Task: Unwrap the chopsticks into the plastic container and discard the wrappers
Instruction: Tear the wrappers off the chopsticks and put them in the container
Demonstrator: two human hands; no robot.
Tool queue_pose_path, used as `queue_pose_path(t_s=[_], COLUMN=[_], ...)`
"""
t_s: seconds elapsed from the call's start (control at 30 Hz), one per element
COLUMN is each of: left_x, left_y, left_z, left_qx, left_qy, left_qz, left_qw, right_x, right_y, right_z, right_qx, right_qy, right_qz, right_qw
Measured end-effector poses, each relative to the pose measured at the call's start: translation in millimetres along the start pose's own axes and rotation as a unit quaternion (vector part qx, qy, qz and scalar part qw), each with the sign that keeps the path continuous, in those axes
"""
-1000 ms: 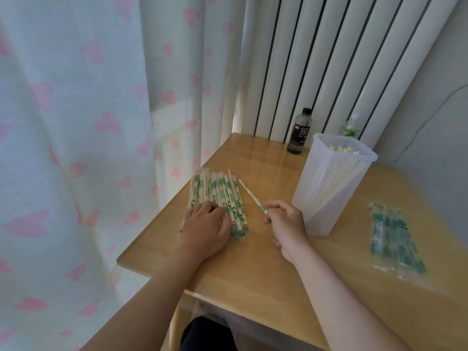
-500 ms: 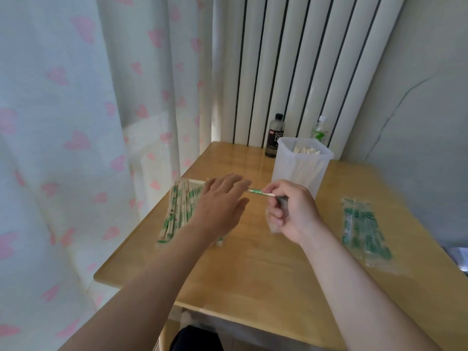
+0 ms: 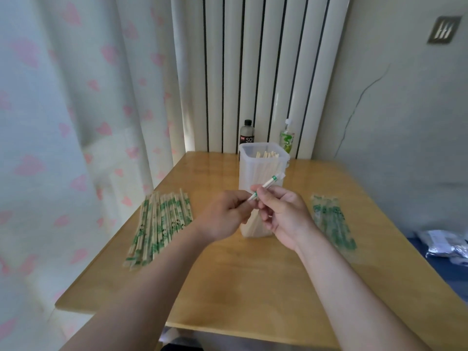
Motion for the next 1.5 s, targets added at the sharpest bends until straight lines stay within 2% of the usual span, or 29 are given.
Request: queue_pose_path(t_s=[0.13, 0.33, 0.57, 0.87, 1.07, 1.3, 1.5], left_x=[-4.0, -4.5, -7.6, -10.9, -11.3, -7.1, -9.7], left_y=[-2.3, -1.3, -7.2, -8.5, -11.7, -7.6, -11.3], left_z=[4.8, 4.2, 11.6, 15.1, 19.2, 17.6, 18.2], left_qx=[0.019, 0.056, 0.050, 0.066, 0.063, 0.064, 0.066], left_qy=[0.018, 0.012, -0.007, -0.006, -0.035, -0.032, -0.038], left_qz=[-0.018, -0.039, -0.037, -0.047, -0.041, -0.051, -0.047], left_qw=[0.999, 0.998, 0.998, 0.997, 0.997, 0.996, 0.996], right_x=[4.7, 23.0, 13.9, 30.9, 18.7, 33.2, 20.8], right_y=[2.8, 1.8, 8.9, 3.8, 8.8, 5.6, 10.9], right_z=[3.0, -6.3, 7.2, -3.7, 6.3, -3.2, 6.1], right_qx=[-0.002, 0.031, -0.010, 0.025, -0.015, 0.004, -0.022], right_qy=[0.002, -0.069, -0.051, -0.103, -0.068, -0.088, -0.072], right_qz=[0.018, 0.079, 0.039, 0.098, 0.060, 0.111, 0.078], right_qw=[1.000, 0.994, 0.998, 0.990, 0.996, 0.990, 0.994])
Point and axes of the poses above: each hand's wrist, its own y-axis away from the middle knuckle, its own x-axis out of the back of the hand, z = x × y, the point moved 3 cm from there along -y, towards the middle knuckle, and after that the axes turned 5 degrees about -z, right-handed, at the moved point
